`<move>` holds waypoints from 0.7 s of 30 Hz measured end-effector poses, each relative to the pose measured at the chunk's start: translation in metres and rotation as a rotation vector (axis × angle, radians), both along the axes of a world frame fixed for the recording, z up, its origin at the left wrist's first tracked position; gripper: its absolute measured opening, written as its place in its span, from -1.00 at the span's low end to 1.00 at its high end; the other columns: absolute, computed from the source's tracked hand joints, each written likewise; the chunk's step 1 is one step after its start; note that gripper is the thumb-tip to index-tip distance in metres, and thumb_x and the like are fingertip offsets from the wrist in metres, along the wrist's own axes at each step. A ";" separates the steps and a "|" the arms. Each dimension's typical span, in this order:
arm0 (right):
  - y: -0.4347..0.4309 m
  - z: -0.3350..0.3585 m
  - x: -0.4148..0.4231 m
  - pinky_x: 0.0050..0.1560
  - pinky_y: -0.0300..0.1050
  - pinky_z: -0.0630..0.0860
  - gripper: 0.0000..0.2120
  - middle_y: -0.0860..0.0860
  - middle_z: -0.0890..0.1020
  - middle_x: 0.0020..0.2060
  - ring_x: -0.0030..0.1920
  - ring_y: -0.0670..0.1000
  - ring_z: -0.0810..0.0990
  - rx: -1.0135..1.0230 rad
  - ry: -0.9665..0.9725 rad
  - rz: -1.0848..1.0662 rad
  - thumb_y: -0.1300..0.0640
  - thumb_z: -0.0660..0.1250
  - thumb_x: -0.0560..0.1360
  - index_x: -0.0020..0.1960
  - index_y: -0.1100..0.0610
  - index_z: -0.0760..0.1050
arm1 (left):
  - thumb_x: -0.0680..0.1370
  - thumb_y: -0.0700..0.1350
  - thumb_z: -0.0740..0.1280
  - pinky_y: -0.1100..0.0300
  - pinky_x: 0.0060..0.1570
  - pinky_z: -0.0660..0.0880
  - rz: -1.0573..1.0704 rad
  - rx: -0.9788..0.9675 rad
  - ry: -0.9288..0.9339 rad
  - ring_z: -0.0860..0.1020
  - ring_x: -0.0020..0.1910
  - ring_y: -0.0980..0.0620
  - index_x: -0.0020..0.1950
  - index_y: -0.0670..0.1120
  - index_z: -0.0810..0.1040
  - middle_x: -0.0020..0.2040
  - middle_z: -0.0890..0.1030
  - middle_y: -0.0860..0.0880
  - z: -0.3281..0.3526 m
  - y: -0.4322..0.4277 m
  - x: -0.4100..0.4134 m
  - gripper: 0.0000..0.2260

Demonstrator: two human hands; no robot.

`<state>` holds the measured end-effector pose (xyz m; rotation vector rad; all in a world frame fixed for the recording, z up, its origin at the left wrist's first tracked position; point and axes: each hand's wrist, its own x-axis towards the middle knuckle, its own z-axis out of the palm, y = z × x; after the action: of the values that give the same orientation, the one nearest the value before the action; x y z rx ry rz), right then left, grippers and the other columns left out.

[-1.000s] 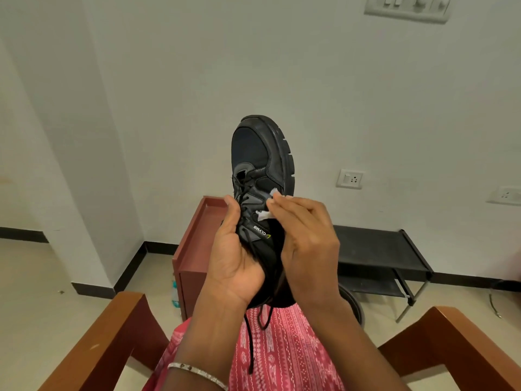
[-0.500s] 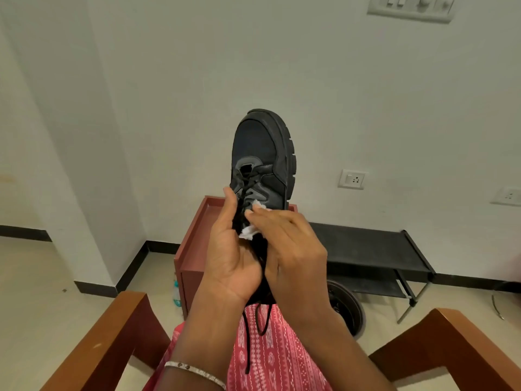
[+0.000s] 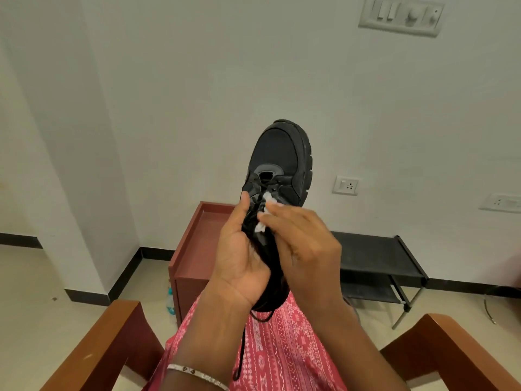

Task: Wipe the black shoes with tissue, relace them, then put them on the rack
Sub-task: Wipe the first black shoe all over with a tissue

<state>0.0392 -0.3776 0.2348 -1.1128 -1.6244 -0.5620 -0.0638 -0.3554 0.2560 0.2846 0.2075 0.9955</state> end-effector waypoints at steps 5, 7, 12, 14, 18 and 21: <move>-0.008 -0.005 -0.007 0.19 -0.08 0.56 -0.78 0.05 0.70 0.12 0.17 0.02 0.65 -0.009 0.018 0.018 0.20 0.28 0.61 0.10 0.20 0.69 | 0.58 0.08 0.31 0.18 -0.20 0.65 0.027 0.012 0.047 0.71 -0.13 -0.02 0.04 -0.22 0.70 -0.06 0.71 -0.14 -0.002 -0.003 -0.001 -0.62; -0.026 -0.021 -0.013 0.22 -0.06 0.56 -0.75 0.06 0.69 0.15 0.21 0.01 0.63 -0.030 0.013 0.065 0.19 0.25 0.64 0.14 0.22 0.68 | 0.54 0.09 0.33 0.21 -0.28 0.63 0.037 0.026 0.088 0.68 -0.27 0.02 -0.07 -0.20 0.74 -0.17 0.69 -0.11 -0.004 -0.002 -0.003 -0.63; -0.022 -0.027 -0.003 0.25 -0.08 0.55 -0.81 0.08 0.69 0.14 0.21 0.04 0.63 -0.012 -0.035 -0.013 0.27 0.33 0.59 0.13 0.24 0.68 | 0.53 0.10 0.37 0.22 -0.08 0.65 -0.024 -0.039 0.074 0.69 -0.19 0.01 0.04 -0.21 0.71 -0.10 0.69 -0.11 -0.007 -0.004 0.000 -0.62; -0.003 -0.012 0.010 0.27 -0.11 0.53 -0.81 0.09 0.70 0.11 0.17 0.08 0.64 0.030 -0.047 -0.086 0.26 0.32 0.60 0.12 0.25 0.68 | 0.56 0.08 0.35 0.17 0.12 0.59 -0.060 -0.049 0.028 0.69 0.00 -0.04 0.14 -0.23 0.68 0.07 0.69 -0.14 -0.004 -0.009 0.003 -0.61; 0.012 0.005 0.020 0.29 -0.16 0.49 -0.78 0.09 0.70 0.11 0.16 0.11 0.63 0.070 -0.049 -0.156 0.26 0.27 0.62 0.13 0.26 0.67 | 0.59 0.05 0.33 0.13 0.27 0.50 -0.070 -0.022 -0.024 0.65 0.17 -0.07 0.21 -0.24 0.65 0.21 0.65 -0.16 -0.004 -0.013 0.005 -0.61; -0.009 -0.014 0.000 0.26 -0.12 0.53 -0.75 0.09 0.69 0.13 0.16 0.07 0.64 0.032 -0.021 -0.112 0.18 0.25 0.65 0.13 0.25 0.68 | 0.56 0.07 0.36 0.16 0.00 0.64 -0.037 0.011 0.069 0.70 -0.05 -0.04 0.06 -0.23 0.71 0.03 0.70 -0.15 -0.007 -0.009 0.001 -0.64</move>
<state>0.0396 -0.3861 0.2209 -1.1826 -1.5724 -0.6721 -0.0629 -0.3645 0.2494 0.3323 0.2584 0.9513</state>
